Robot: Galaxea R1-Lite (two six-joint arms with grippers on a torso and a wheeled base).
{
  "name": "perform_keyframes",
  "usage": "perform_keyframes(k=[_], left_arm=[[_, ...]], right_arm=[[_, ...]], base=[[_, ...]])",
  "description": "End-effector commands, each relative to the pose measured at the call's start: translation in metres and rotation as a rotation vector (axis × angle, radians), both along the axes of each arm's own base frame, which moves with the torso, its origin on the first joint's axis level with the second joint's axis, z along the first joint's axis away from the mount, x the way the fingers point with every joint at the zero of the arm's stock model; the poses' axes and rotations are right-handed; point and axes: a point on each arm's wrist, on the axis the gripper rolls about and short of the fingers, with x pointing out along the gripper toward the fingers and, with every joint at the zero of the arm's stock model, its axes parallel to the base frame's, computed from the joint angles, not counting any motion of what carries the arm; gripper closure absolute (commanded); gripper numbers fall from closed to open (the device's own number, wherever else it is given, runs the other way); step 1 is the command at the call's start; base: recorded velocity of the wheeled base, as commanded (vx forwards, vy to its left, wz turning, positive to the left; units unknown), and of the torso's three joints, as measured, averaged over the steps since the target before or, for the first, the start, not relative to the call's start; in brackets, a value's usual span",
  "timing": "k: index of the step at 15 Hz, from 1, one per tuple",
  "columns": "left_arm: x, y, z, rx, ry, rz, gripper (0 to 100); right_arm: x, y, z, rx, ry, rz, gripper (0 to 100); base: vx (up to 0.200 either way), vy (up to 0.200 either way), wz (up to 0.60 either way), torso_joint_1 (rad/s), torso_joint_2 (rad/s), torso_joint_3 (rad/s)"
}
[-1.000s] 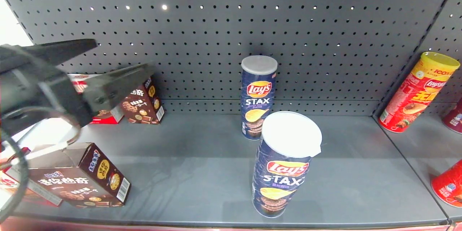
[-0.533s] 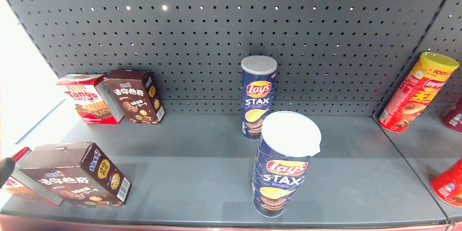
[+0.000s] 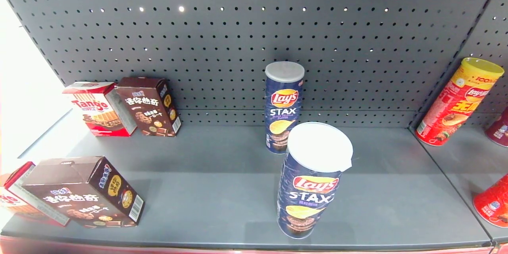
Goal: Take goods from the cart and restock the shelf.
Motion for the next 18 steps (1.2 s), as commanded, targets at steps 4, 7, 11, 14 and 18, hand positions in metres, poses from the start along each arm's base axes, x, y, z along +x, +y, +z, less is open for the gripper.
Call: perform_keyframes(k=[4, 7, 11, 14, 18], left_arm=[[-0.0057, -0.0005, -0.0019, -0.035, -0.087, -0.02, 0], [-0.0057, -0.0004, -0.0019, -0.089, -0.079, -0.018, 0], [-0.0059, 0.0053, -0.0073, -0.073, -0.025, 0.241, 0], [-0.0054, 0.0047, -0.0084, -0.076, -0.024, 0.212, 0], [-0.0054, 0.0047, -0.0084, -0.073, -0.024, 0.212, 0]], right_arm=[[0.0001, 0.0001, 0.0, -0.001, 0.001, 0.001, 0], [0.0001, 0.0001, 0.0, -0.001, 0.001, 0.001, 0], [0.0001, 0.0001, 0.0, -0.001, 0.001, 0.001, 0], [0.0001, 0.0001, 0.0, -0.001, 0.001, 0.001, 0], [0.0003, -0.0002, 0.0, -0.002, 0.0, 0.016, 0]], base=[[0.0, 0.0, 0.0, 0.0, 0.0, 0.0], [0.0, 0.0, 0.0, 0.0, 0.0, 0.0], [0.0, 0.0, 0.0, 0.0, 0.0, 0.0], [0.0, 0.0, 0.0, 0.0, 0.0, 0.0], [0.0, 0.0, 0.0, 0.0, 0.0, 0.0]])
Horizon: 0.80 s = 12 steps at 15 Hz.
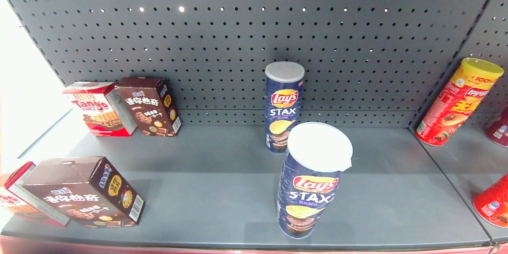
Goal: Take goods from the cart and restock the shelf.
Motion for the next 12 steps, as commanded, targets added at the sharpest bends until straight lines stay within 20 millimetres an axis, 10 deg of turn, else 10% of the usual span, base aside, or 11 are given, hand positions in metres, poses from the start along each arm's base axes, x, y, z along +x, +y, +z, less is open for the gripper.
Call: perform_keyframes(k=[1, 9, 11, 12], left_arm=[[0.0, 0.0, 0.0, 0.001, 0.003, 0.0, 0], [0.0, 0.0, 0.0, 0.002, 0.006, -0.001, 0], [0.0, 0.0, 0.0, 0.002, 0.006, -0.006, 0], [0.0, 0.0, 0.0, 0.002, 0.006, -0.014, 0]], right_arm=[[0.001, -0.001, 0.0, -0.002, 0.002, 0.032, 0], [0.001, 0.004, 0.002, -0.068, 0.003, -0.214, 0], [0.009, 0.01, 0.102, 0.053, -0.011, -0.248, 0], [0.009, 0.011, 0.11, 0.056, -0.006, -0.183, 0]], base=[[0.0, 0.0, 0.0, 0.0, 0.0, 0.0], [0.0, 0.0, 0.0, 0.0, 0.0, 0.0], [0.0, 0.0, 0.0, 0.0, 0.0, 0.0], [0.0, 0.0, 0.0, 0.0, 0.0, 0.0]])
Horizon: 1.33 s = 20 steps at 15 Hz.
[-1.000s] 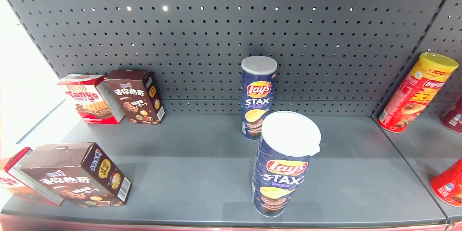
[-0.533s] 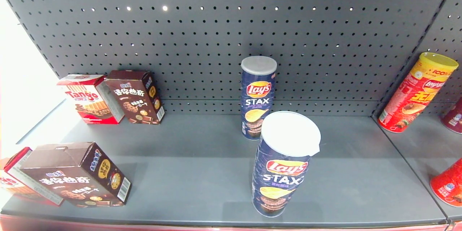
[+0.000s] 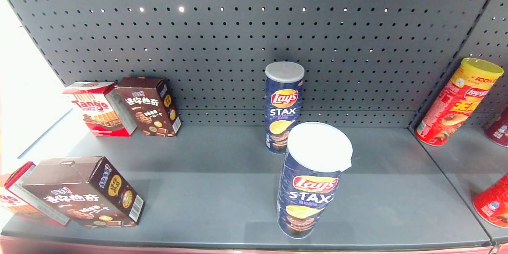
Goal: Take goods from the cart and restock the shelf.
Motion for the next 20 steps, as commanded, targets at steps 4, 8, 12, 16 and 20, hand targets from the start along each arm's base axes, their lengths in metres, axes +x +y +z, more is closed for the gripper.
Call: perform_keyframes(k=[4, 8, 12, 16, 20], left_arm=[[0.0, 0.0, 0.0, -0.007, 0.003, -0.003, 0], [0.0, 0.0, 0.001, -0.007, 0.002, -0.003, 0], [0.0, 0.0, 0.001, -0.007, 0.002, -0.011, 0], [0.0, 0.0, 0.001, -0.007, 0.002, -0.013, 0], [0.0, 0.0, 0.0, -0.007, 0.002, -0.014, 0]], right_arm=[[0.029, 0.018, 0.09, -0.064, 0.071, 0.188, 0], [0.061, 0.036, 0.104, -0.183, 0.143, 0.327, 0], [0.086, 0.057, 0.095, -0.252, 0.28, 0.415, 0], [0.101, 0.072, 0.089, -0.286, 0.34, 0.459, 0], [0.113, 0.084, 0.087, -0.311, 0.367, 0.452, 0]], base=[[0.0, 0.0, 0.0, 0.0, 0.0, 0.0], [0.0, 0.0, 0.0, 0.0, 0.0, 0.0], [0.0, 0.0, 0.0, 0.0, 0.0, 0.0], [0.0, 0.0, 0.0, 0.0, 0.0, 0.0], [0.0, 0.0, 0.0, 0.0, 0.0, 0.0]])
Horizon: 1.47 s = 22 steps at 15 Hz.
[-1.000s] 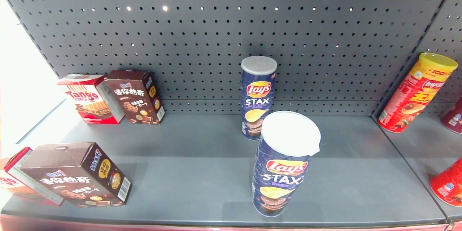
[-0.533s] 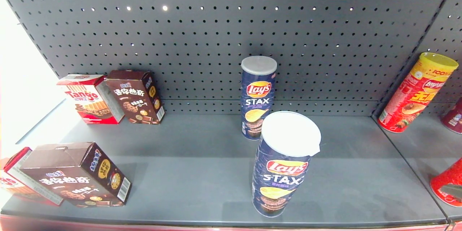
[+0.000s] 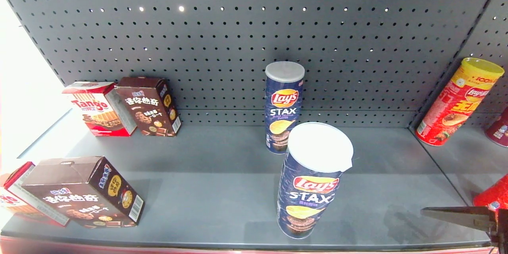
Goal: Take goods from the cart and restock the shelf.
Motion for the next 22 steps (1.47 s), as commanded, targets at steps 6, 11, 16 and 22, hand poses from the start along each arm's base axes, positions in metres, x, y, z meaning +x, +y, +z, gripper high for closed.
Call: perform_keyframes(k=[6, 11, 16, 22], left_arm=[[0.0, 0.0, -0.001, 0.002, 0.003, 0.0, 0], [0.0, 0.0, -0.001, -0.001, 0.003, 0.0, 0], [0.0, 0.0, 0.0, 0.001, 0.001, 0.0, 0], [0.0, 0.0, 0.0, -0.002, 0.001, 0.002, 0]], right_arm=[[0.035, 0.029, 0.009, -0.039, 0.033, -0.003, 0], [0.055, 0.047, 0.009, -0.072, 0.058, -0.007, 0], [0.068, 0.057, 0.01, -0.081, 0.066, -0.011, 0], [0.086, 0.072, 0.011, -0.095, 0.077, -0.014, 0]], base=[[0.0, 0.0, 0.0, 0.0, 0.0, 0.0], [0.0, 0.0, 0.0, 0.0, 0.0, 0.0], [0.0, 0.0, 0.0, 0.0, 0.0, 0.0], [0.0, 0.0, 0.0, 0.0, 0.0, 0.0]])
